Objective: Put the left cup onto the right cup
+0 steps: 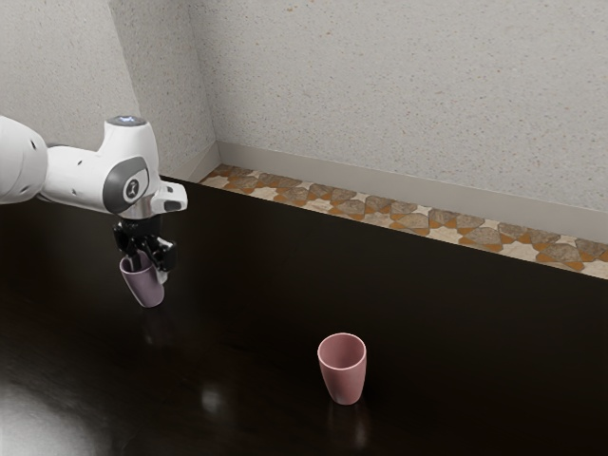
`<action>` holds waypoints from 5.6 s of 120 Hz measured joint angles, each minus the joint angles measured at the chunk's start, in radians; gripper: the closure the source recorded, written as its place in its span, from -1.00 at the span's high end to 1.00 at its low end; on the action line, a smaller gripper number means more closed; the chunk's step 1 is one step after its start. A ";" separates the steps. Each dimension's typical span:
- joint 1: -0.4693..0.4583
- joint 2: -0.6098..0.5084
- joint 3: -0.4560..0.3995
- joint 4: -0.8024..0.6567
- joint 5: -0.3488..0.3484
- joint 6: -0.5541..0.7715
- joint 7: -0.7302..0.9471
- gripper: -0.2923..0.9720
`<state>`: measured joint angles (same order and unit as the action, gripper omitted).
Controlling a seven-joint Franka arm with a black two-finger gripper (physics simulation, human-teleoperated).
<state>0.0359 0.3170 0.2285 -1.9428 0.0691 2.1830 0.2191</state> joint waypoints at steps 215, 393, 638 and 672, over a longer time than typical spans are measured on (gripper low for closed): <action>0.002 -0.070 -0.008 -0.003 0.010 -0.005 -0.002 -0.68; -0.302 -0.322 -0.017 -0.032 0.030 -0.193 0.011 -0.68; -0.658 -0.256 -0.080 0.056 0.021 -0.239 0.040 -0.69; -0.653 -0.213 -0.111 0.098 0.019 -0.240 0.040 -0.69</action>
<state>-0.6172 0.1038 0.1173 -1.8449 0.0883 1.9432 0.2592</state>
